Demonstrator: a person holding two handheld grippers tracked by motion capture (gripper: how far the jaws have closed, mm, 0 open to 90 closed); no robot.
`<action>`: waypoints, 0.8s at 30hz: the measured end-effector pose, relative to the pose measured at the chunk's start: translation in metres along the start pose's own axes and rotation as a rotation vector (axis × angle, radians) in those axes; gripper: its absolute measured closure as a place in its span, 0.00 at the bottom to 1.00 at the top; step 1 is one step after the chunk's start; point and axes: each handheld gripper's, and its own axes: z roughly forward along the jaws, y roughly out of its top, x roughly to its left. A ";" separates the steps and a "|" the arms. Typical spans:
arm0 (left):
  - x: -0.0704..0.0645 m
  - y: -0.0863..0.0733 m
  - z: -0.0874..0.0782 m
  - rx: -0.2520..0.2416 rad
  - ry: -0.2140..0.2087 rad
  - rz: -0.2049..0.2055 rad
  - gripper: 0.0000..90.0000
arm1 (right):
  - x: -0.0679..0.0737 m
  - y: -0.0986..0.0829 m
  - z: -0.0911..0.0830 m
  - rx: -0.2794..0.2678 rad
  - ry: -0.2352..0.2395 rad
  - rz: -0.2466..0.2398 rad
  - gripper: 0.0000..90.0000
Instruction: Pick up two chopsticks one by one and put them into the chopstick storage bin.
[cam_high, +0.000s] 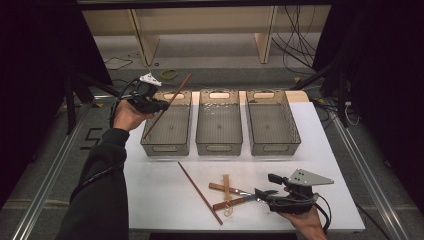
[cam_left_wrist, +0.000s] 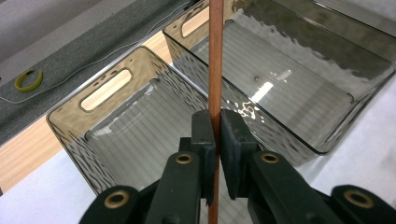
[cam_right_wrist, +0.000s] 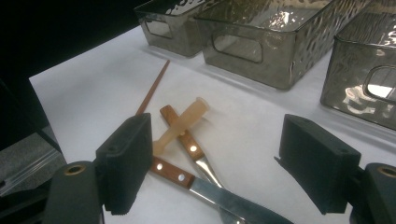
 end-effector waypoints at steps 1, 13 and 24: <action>0.001 0.001 0.001 0.000 -0.004 -0.005 0.93 | 0.000 0.000 0.000 0.000 0.000 0.000 0.30; 0.011 0.002 0.009 -0.015 0.013 -0.036 0.93 | 0.000 0.000 0.000 0.001 0.004 0.004 0.30; 0.022 -0.014 0.025 -0.028 0.023 -0.096 0.93 | 0.000 0.000 0.000 0.002 0.005 0.004 0.30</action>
